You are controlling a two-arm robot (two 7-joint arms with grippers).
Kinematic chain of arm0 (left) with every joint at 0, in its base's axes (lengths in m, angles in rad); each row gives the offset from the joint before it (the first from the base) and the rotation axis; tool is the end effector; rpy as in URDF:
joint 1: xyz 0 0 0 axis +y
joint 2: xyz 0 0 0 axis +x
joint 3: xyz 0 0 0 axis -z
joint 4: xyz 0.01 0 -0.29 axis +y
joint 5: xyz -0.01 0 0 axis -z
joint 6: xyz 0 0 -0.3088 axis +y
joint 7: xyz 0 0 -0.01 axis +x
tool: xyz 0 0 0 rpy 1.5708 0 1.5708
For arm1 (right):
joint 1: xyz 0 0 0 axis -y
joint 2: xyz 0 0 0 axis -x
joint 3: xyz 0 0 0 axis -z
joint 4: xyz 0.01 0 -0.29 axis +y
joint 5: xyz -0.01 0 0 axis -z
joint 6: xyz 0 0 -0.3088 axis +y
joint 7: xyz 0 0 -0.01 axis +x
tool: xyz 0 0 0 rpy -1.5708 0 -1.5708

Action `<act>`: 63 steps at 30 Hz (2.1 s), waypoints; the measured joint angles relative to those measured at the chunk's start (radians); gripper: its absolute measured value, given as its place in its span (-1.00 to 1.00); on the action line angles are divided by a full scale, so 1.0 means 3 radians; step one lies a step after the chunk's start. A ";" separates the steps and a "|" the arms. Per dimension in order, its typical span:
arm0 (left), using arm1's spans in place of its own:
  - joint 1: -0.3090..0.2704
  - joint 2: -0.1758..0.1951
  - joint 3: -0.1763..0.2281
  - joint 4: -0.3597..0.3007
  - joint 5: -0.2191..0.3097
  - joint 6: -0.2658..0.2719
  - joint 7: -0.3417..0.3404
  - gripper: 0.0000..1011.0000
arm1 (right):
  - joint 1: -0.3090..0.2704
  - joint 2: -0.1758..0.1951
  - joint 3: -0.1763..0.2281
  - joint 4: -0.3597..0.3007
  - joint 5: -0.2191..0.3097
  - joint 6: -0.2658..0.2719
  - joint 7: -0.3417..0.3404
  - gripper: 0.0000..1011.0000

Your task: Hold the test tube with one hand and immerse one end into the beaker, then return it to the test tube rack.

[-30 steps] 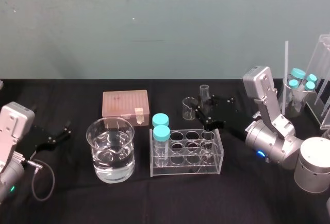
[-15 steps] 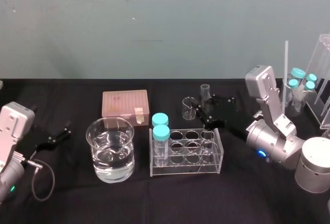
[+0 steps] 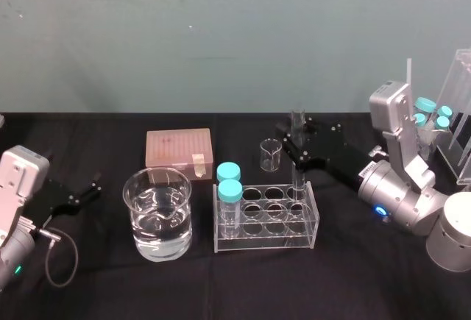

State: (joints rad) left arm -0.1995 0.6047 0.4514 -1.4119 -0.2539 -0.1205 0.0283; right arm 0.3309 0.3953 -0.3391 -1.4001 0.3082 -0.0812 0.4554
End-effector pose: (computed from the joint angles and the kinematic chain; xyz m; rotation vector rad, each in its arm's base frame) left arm 0.3581 0.0827 -0.3023 0.3046 -0.2850 1.2480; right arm 0.4071 -0.0372 -0.2484 -0.0546 -0.1966 -0.8692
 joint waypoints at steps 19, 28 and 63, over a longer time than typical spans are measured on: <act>0.0000 0.0000 0.0000 0.0000 0.0000 0.0000 0.0000 0.98 | -0.0034 0.0030 0.0126 -0.0167 0.0113 -0.0106 0.0021 -0.51; 0.0000 0.0000 0.0000 0.0000 0.0000 0.0000 0.0000 0.98 | -0.0039 0.0029 0.0158 -0.0192 0.0148 -0.0129 0.0020 -0.51; 0.0000 0.0000 0.0000 0.0000 0.0000 0.0000 0.0000 0.98 | -0.0124 -0.0002 0.0294 -0.0266 0.0336 -0.0096 -0.0069 -0.52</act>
State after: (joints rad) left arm -0.1995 0.6047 0.4514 -1.4120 -0.2539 -0.1205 0.0283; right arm 0.2938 0.3948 -0.2510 -1.4800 0.4090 -0.1099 0.4347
